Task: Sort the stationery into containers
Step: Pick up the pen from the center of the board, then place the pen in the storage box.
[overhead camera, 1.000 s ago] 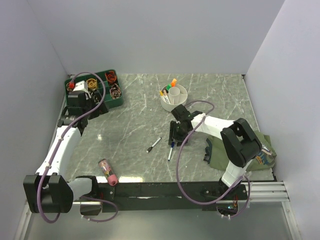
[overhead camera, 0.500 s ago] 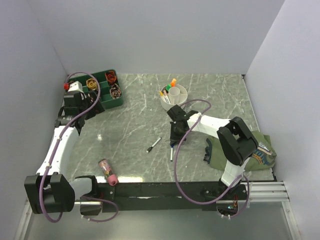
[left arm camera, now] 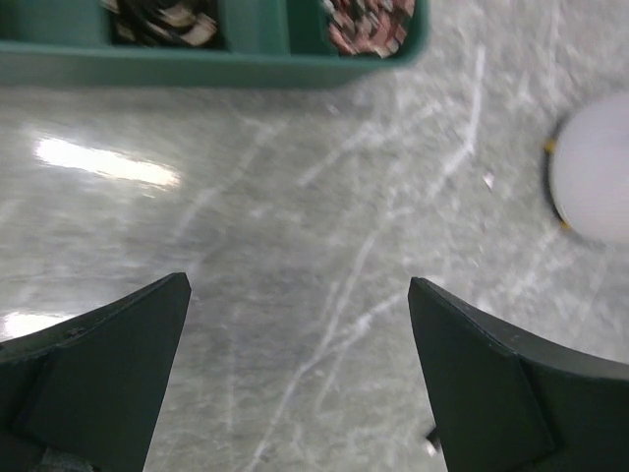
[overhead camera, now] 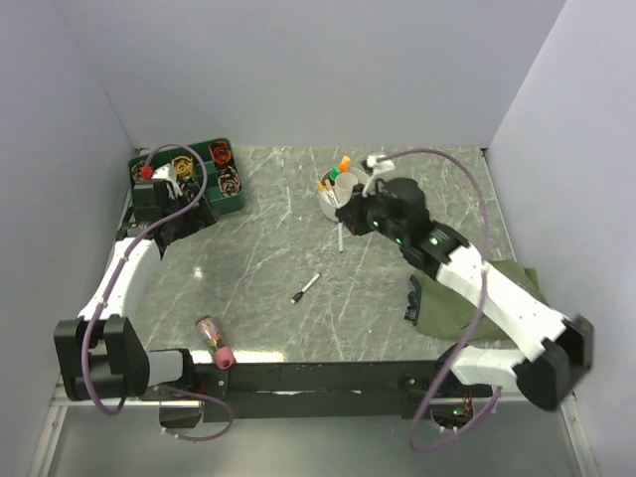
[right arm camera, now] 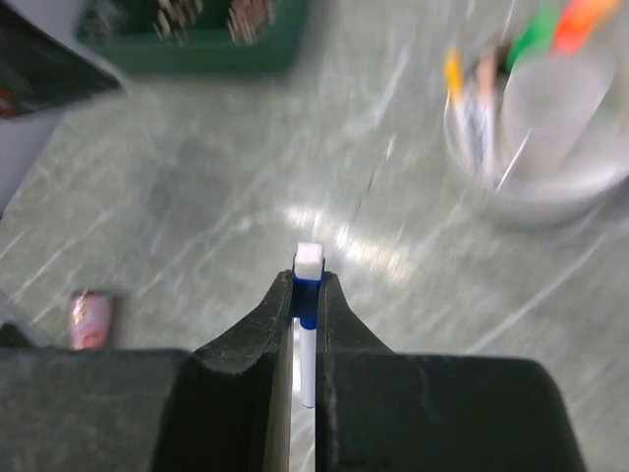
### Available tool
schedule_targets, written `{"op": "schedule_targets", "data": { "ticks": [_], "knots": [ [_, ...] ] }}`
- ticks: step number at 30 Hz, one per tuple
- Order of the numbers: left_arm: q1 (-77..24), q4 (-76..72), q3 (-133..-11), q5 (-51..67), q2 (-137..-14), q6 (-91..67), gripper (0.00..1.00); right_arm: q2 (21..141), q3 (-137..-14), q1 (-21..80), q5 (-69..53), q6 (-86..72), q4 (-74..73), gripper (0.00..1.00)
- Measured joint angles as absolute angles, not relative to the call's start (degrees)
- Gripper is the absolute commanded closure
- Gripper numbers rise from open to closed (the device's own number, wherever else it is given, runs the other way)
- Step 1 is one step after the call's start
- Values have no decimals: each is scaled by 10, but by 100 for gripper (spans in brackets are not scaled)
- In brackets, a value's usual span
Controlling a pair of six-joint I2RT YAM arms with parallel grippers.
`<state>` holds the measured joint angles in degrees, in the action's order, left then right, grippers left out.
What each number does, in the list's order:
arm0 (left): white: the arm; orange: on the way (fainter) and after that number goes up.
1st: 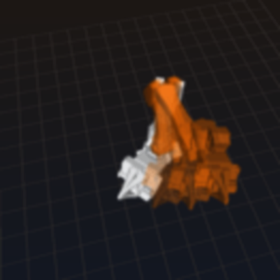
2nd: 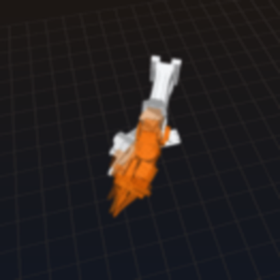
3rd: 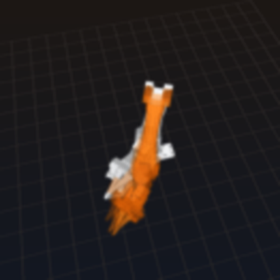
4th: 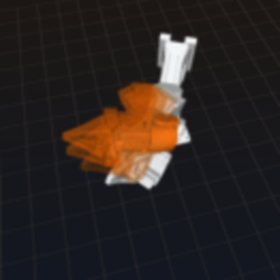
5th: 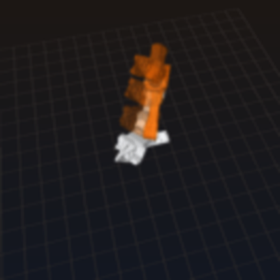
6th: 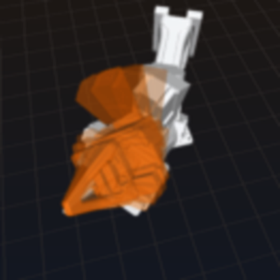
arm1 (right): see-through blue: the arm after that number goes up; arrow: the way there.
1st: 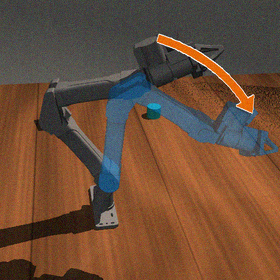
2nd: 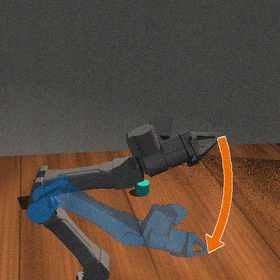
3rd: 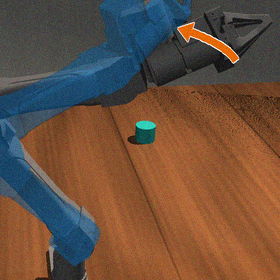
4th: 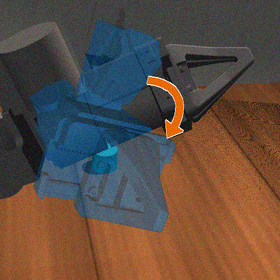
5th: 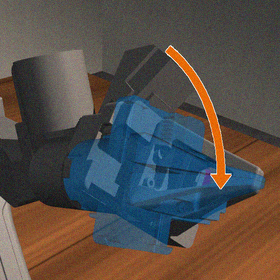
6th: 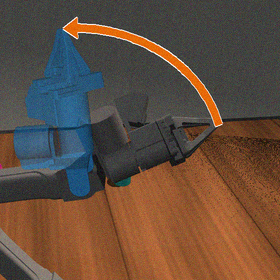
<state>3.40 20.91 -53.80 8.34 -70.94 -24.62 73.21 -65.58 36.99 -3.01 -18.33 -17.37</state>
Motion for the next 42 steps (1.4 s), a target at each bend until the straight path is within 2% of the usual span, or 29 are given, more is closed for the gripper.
{"op": "schedule_targets", "data": {
  "ticks": [5,15,24,36,37,40,42],
  "knots": [
    [34,203,-563,157,-757,-247,0,656,-567,369,-8,-77,-6,100],
    [17,205,-680,227,-844,-178,1,760,-502,321,25,58,238,100],
    [1,220,-717,228,-889,-128,1,873,-549,235,30,56,290,100],
    [-19,248,-781,223,-962,-101,0,980,-608,220,25,39,325,100],
    [-21,248,-784,222,-967,-100,0,986,-611,219,26,37,324,87],
    [-28,249,-791,218,-978,-99,1,1006,-632,214,31,27,314,61],
    [-34,250,-793,213,-981,-99,1,1013,-642,209,34,21,298,56]
  ]
}}
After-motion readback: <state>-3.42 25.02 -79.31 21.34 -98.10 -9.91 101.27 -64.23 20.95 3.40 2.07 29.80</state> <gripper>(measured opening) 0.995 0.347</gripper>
